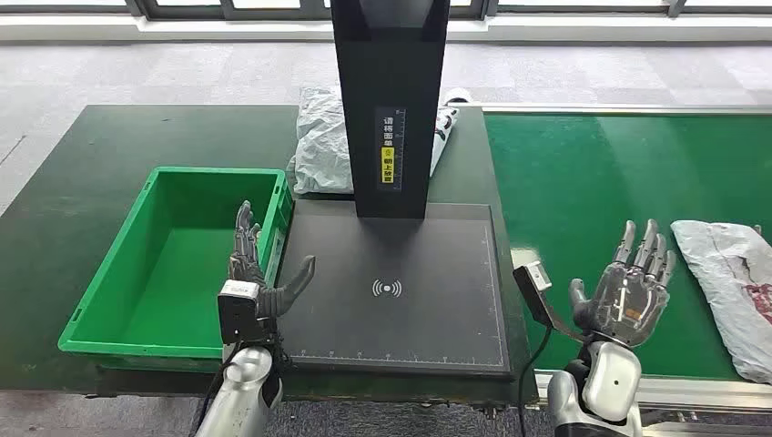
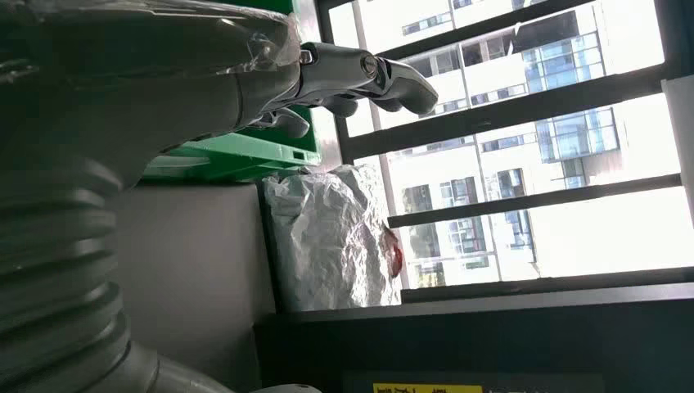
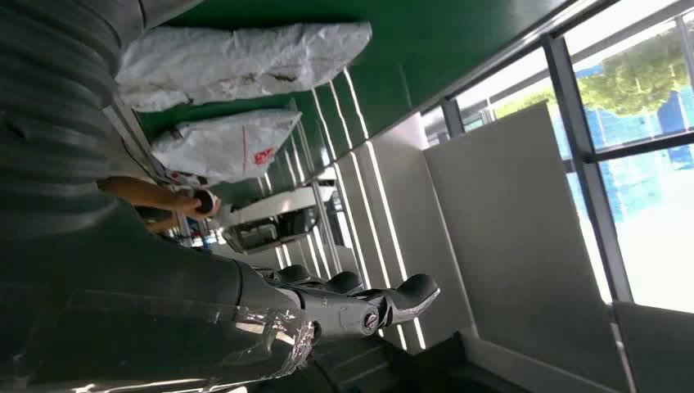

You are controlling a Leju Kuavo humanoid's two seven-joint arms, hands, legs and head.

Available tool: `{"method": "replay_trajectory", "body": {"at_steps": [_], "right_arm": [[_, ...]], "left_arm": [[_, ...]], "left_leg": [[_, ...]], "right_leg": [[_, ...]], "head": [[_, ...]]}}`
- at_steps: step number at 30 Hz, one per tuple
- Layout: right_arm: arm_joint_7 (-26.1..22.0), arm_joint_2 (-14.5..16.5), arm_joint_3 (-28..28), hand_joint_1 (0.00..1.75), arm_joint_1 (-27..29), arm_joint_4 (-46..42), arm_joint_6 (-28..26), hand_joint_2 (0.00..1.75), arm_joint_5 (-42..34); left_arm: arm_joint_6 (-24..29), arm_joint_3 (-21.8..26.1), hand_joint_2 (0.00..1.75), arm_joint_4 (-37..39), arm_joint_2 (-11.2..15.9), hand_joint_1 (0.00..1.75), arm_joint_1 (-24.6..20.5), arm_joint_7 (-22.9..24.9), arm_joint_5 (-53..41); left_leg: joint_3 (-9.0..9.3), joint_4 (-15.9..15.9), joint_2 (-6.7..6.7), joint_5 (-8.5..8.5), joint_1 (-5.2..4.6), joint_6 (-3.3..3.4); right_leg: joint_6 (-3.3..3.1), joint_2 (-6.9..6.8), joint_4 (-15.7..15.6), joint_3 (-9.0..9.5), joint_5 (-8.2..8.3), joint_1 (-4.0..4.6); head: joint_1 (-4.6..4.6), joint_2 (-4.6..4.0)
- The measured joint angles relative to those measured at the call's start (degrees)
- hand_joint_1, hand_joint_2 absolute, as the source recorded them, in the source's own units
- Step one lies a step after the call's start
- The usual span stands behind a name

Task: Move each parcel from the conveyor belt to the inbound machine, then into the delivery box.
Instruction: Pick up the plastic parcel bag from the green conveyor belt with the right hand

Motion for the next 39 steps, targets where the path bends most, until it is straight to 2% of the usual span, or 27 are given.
{"method": "replay_trajectory", "body": {"at_steps": [4,10,12,18,25,33,39], "right_arm": [[-3.9,-1.3,-7.5,0.0,-2.0,1.6,0.0,1.75,-0.1],[-5.5,-3.2,-17.4,0.0,-4.9,5.2,0.0,1.75,-1.1],[-6.5,-4.3,-21.2,0.0,-6.7,8.4,0.0,1.75,-1.8],[-4.9,-8.9,-30.5,0.0,-12.0,20.7,0.0,1.75,-2.2],[-1.8,-12.1,-34.7,0.0,-15.0,29.8,0.0,1.75,-3.0],[9.7,-15.1,-36.4,0.0,-15.9,36.6,0.0,1.75,0.7],[7.3,-15.6,-36.4,0.0,-15.7,37.2,0.0,1.75,0.0]], "left_arm": [[0.0,0.9,1.75,-0.8,0.0,0.0,0.3,0.0,0.0],[1.0,1.9,1.75,-2.1,0.0,0.0,0.7,0.0,0.2],[1.5,2.3,1.75,-2.7,0.0,0.0,1.0,0.0,0.2],[2.1,3.3,1.75,-4.9,0.0,0.0,1.6,0.0,0.2],[2.3,4.2,1.75,-6.3,0.1,0.0,2.2,0.0,0.1],[3.0,4.5,1.75,-7.4,0.2,0.0,3.1,0.0,0.0],[3.0,4.6,1.75,-7.6,0.2,0.0,3.5,0.0,-0.2]], "left_leg": [[-0.06,0.0,-0.21,0.06,0.0,0.1],[-0.09,0.0,-0.3,0.09,0.0,0.13],[-0.1,0.0,-0.31,0.09,0.0,0.13],[-0.13,0.0,-0.34,0.1,-0.05,0.17],[-0.12,0.0,-0.33,0.1,-0.05,0.17],[-0.15,0.0,-0.35,0.1,-0.05,0.18],[-0.14,0.0,-0.34,0.1,-0.06,0.18]], "right_leg": [[0.03,-0.25,0.0,0.04,-0.02,0.0],[0.04,-0.32,0.0,0.04,-0.02,0.0],[0.04,-0.33,0.0,0.04,-0.02,0.0],[0.1,-0.35,0.0,0.06,0.01,-0.06],[0.1,-0.35,0.0,0.06,0.01,-0.04],[0.13,-0.36,0.0,0.06,-0.02,-0.05],[0.13,-0.36,0.0,0.05,-0.01,-0.06]], "head": [[0.01,-0.01],[0.01,-0.01],[0.01,-0.01],[0.01,-0.01],[0.01,0.0],[0.01,-0.01],[0.01,-0.02]]}}
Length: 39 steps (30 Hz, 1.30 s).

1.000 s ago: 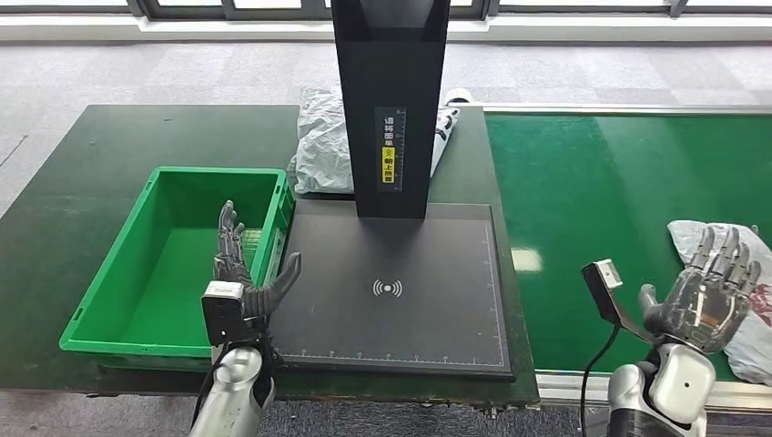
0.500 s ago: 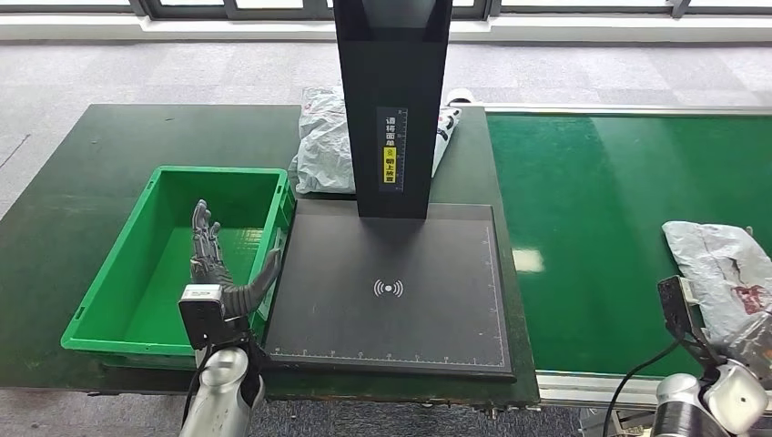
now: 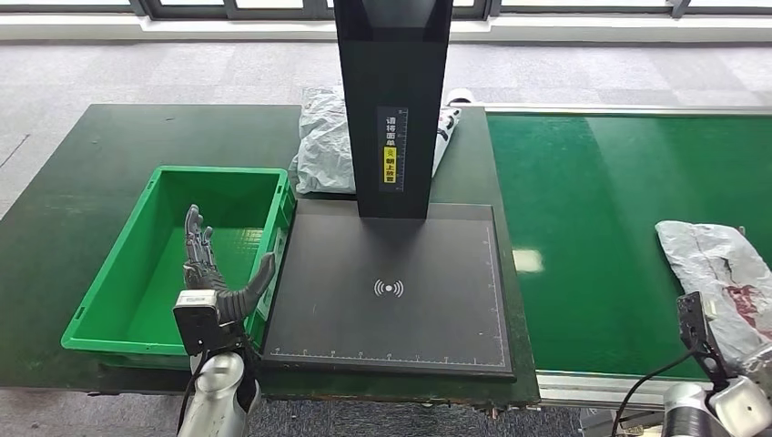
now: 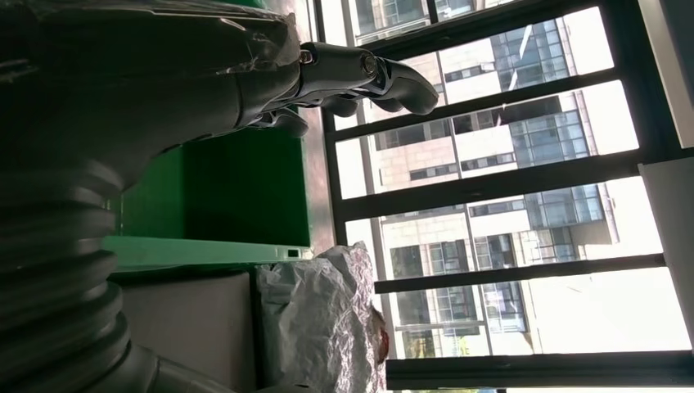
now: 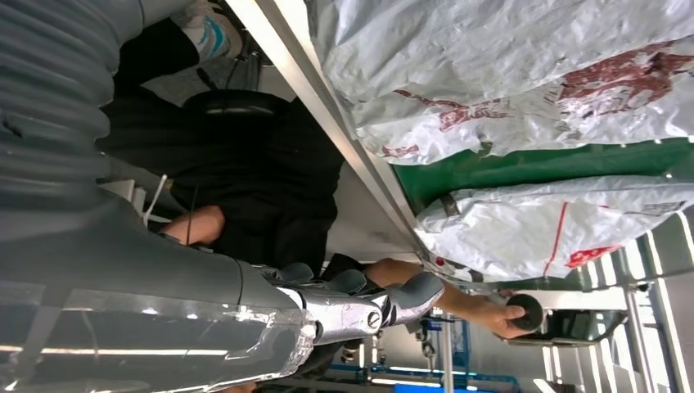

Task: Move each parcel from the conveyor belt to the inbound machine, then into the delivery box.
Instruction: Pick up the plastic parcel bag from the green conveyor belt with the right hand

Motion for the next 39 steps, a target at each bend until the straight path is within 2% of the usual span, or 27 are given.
{"method": "replay_trajectory", "body": {"at_steps": [4,7,12,16,20,22,29,39], "right_arm": [[-1.4,0.0,0.0,0.0,-0.3,-2.1,0.0,1.75,0.5],[-0.2,-0.2,0.0,0.0,-1.0,-2.4,-0.1,1.75,0.9],[7.4,-2.0,2.8,0.0,-2.8,-0.7,-0.1,1.75,1.1],[11.6,-4.1,6.3,0.0,-5.4,3.4,0.3,1.75,1.1],[18.4,-6.2,8.6,0.0,-7.9,9.9,5.4,1.75,1.0],[19.8,-6.9,8.9,0.0,-8.2,12.1,8.1,1.75,0.8],[19.8,-8.3,8.9,0.0,-8.2,15.7,10.5,1.75,0.5],[16.3,-8.6,8.9,0.0,-8.3,17.7,12.9,1.75,-1.3]], "left_arm": [[0.0,0.0,1.75,0.0,0.0,0.0,0.0,0.0,-0.4],[0.0,0.0,1.75,0.0,0.0,0.0,0.0,0.0,-0.6],[-0.1,0.0,1.75,0.0,0.0,0.0,0.0,0.0,-0.6],[0.0,0.0,1.75,-0.3,0.0,0.0,0.1,0.0,-0.6],[0.0,0.0,1.75,-1.3,0.0,0.0,0.9,0.0,-0.6],[0.0,0.0,1.75,-1.7,0.1,0.0,1.5,0.0,-0.6],[0.0,0.0,1.75,-2.3,0.1,0.0,1.9,0.0,-0.6],[0.0,0.0,1.75,-2.5,0.1,0.0,2.0,0.0,-0.9]], "left_leg": [[-0.01,0.0,0.0,0.0,0.0,0.0],[-0.01,0.0,0.0,0.01,0.0,0.0],[-0.04,0.0,-0.04,0.03,0.0,0.03],[-0.04,0.0,-0.04,0.03,0.0,0.04],[-0.03,0.0,-0.09,0.03,0.0,0.04],[-0.04,0.0,-0.14,0.03,0.0,0.04],[-0.06,0.0,-0.16,0.02,0.0,0.04],[-0.06,0.0,-0.15,0.03,0.0,0.05]], "right_leg": [[0.0,0.0,0.0,0.01,0.0,0.01],[0.0,0.0,0.0,0.01,0.0,0.01],[0.02,-0.04,0.0,0.01,0.01,-0.03],[0.05,-0.03,0.0,0.01,0.03,-0.04],[0.05,-0.07,0.0,0.01,0.03,-0.03],[0.05,-0.09,0.0,0.01,0.03,-0.03],[0.07,-0.09,0.0,0.01,0.01,-0.03],[0.08,-0.09,0.0,0.02,0.02,-0.04]], "head": [[0.0,0.02],[0.0,0.0],[0.0,0.0],[0.0,0.01],[0.0,0.01],[0.01,0.01],[0.0,0.01],[0.0,-0.01]]}}
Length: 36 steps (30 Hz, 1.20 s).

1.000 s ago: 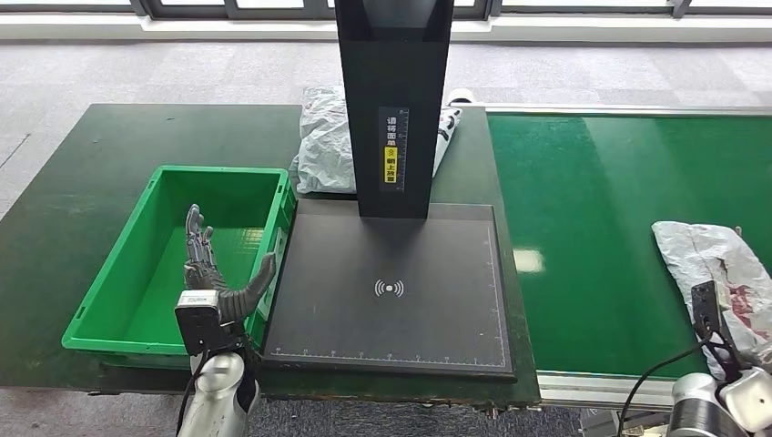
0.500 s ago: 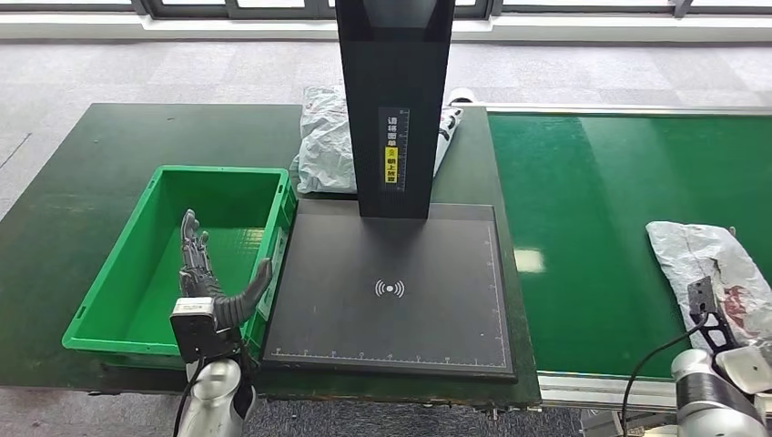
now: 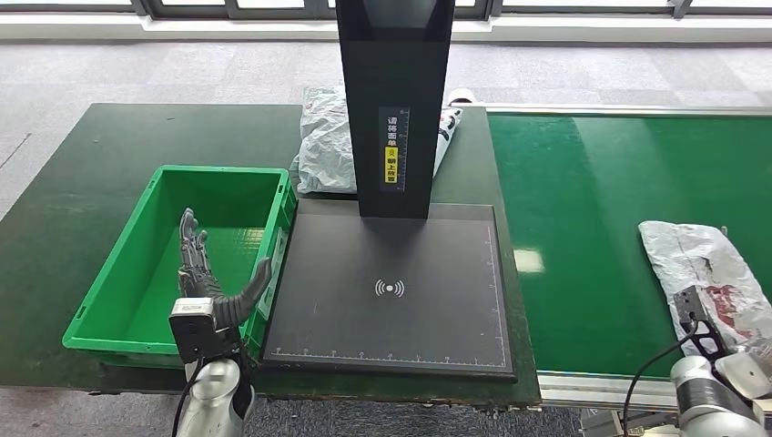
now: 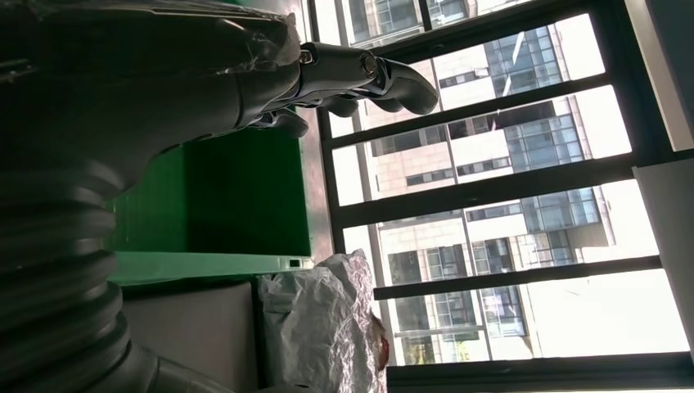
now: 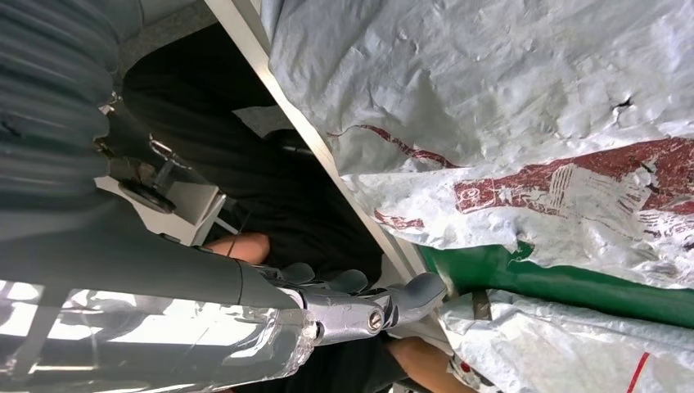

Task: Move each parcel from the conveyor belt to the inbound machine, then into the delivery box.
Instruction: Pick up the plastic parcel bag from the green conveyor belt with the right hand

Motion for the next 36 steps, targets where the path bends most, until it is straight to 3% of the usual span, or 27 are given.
{"method": "replay_trajectory", "body": {"at_steps": [5,10,16,23,26,32,36], "right_arm": [[-0.6,0.0,0.0,0.0,-0.8,0.4,0.6,1.75,0.9],[-2.8,0.0,0.0,0.0,-1.3,0.5,-3.2,1.75,1.5],[-3.4,0.0,0.0,0.0,-1.6,0.5,-3.8,1.75,1.4],[-15.9,0.4,-0.2,0.0,-1.7,0.5,-11.5,1.75,-1.7],[-14.1,0.5,-0.2,0.0,-1.8,0.6,-8.8,1.75,-0.8],[-4.2,0.5,-0.3,0.0,-1.8,1.4,5.1,1.75,1.8],[-2.5,0.5,-1.2,0.0,-1.9,1.6,7.9,1.75,1.8]], "left_arm": [[0.0,0.0,1.75,-0.4,0.0,0.0,0.1,0.0,0.0],[0.0,0.0,1.75,-0.7,0.0,0.0,0.2,0.0,-0.1],[0.0,0.0,1.75,-0.8,0.0,0.0,0.3,0.0,-0.1],[0.2,0.0,1.75,-1.5,0.0,0.0,1.3,0.0,0.0],[0.0,0.0,1.75,-1.5,0.0,0.0,1.2,0.0,-0.1],[-0.4,0.0,1.75,-1.3,0.1,0.0,1.2,0.0,-0.7],[-0.8,0.0,1.75,-1.1,0.1,0.0,1.2,0.0,-0.8]], "left_leg": [[0.0,0.0,0.0,0.0,0.0,0.0],[-0.01,0.0,-0.01,0.0,0.0,0.0],[-0.01,0.0,-0.01,0.0,0.0,0.0],[0.0,0.0,-0.02,0.0,0.0,0.0],[-0.01,0.0,-0.08,0.0,0.0,0.01],[0.0,0.0,-0.06,0.01,0.0,0.01],[0.02,0.0,-0.06,0.01,0.0,0.01]], "right_leg": [[0.0,0.0,0.0,0.0,0.0,0.0],[0.0,0.0,0.0,0.0,0.0,0.0],[0.0,-0.01,0.0,0.0,0.0,-0.01],[0.0,-0.01,0.0,-0.01,0.0,-0.01],[0.0,-0.08,0.0,-0.01,0.0,-0.01],[0.0,-0.06,0.0,-0.01,0.0,-0.05],[0.0,-0.03,0.0,-0.01,0.0,-0.05]], "head": [[0.0,0.02],[0.0,0.01],[0.0,0.02],[0.0,0.02],[0.0,0.02],[0.0,0.01],[0.0,0.02]]}}
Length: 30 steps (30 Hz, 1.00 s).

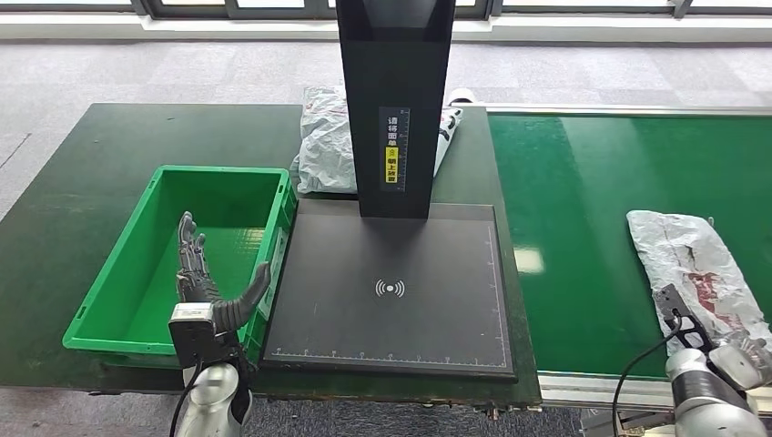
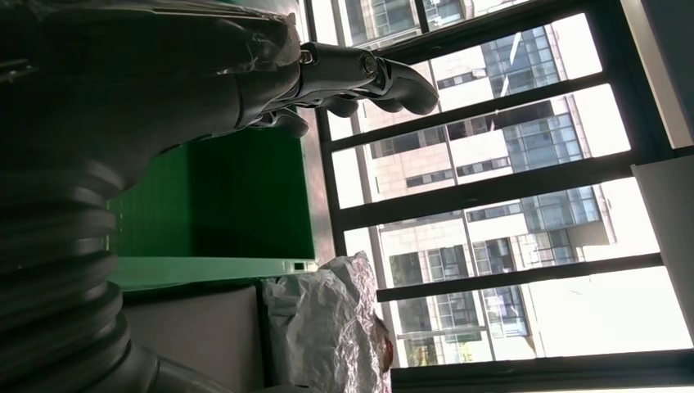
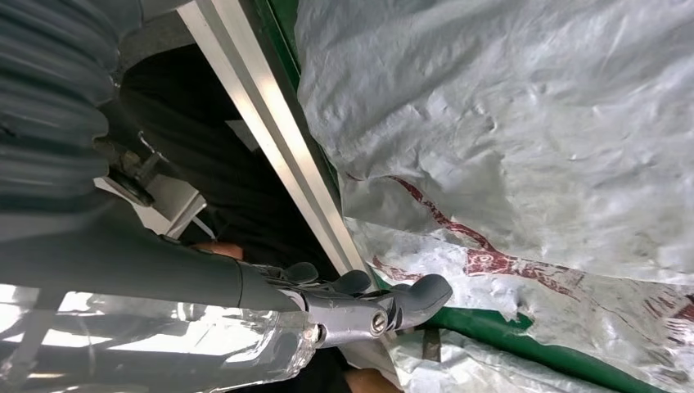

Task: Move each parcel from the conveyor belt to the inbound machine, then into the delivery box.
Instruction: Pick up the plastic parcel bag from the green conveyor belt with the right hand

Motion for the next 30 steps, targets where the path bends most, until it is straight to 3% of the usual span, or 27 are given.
{"method": "replay_trajectory", "body": {"at_steps": [9,10,13,14,22,30], "right_arm": [[-0.1,0.0,-1.0,0.14,-0.2,0.0,1.1,1.75,0.1],[-0.1,0.0,-1.0,0.28,-0.2,0.0,1.2,1.75,0.1],[-0.1,0.0,-1.0,1.47,-0.1,0.0,1.3,1.75,0.1],[-0.1,0.0,-1.0,1.73,-0.1,0.1,1.4,1.75,0.1],[-0.6,0.0,-1.1,1.75,0.0,0.2,0.8,1.75,0.6],[-6.5,0.3,-1.8,1.75,0.6,-0.5,-8.7,1.75,0.6]], "left_arm": [[-0.4,0.0,1.75,0.1,0.0,0.0,0.0,0.0,-0.2],[-0.4,0.0,1.75,0.1,0.0,0.0,0.0,0.0,-0.2],[-0.4,0.0,1.75,0.1,0.0,0.0,0.0,0.0,-0.2],[-0.4,0.0,1.75,0.1,0.0,0.0,0.0,0.0,-0.2],[-0.4,0.0,1.75,0.3,0.0,0.0,-0.1,0.0,-0.2],[-0.4,0.0,1.75,1.3,0.0,0.0,-0.2,0.0,-0.2]], "left_leg": [[-0.01,0.0,0.0,0.03,0.0,0.07],[-0.01,0.0,0.0,0.04,0.0,0.09],[-0.02,0.0,0.0,0.07,-0.01,0.13],[-0.02,0.1,0.0,0.07,-0.01,0.14],[-0.01,0.0,0.02,0.07,-0.03,0.14],[-0.04,0.0,0.02,0.07,-0.03,0.14]], "right_leg": [[0.06,-0.01,0.0,0.04,0.03,-0.02],[0.07,-0.02,0.0,0.04,0.04,-0.03],[0.11,-0.02,0.0,0.04,0.06,-0.06],[0.12,-0.02,0.0,0.03,0.07,-0.07],[0.12,0.0,0.0,0.01,0.07,-0.08],[0.12,0.01,0.0,0.0,0.07,-0.08]], "head": [[0.0,0.01],[0.0,0.01],[0.0,0.0],[0.0,0.0],[0.0,0.0],[0.0,0.0]]}}
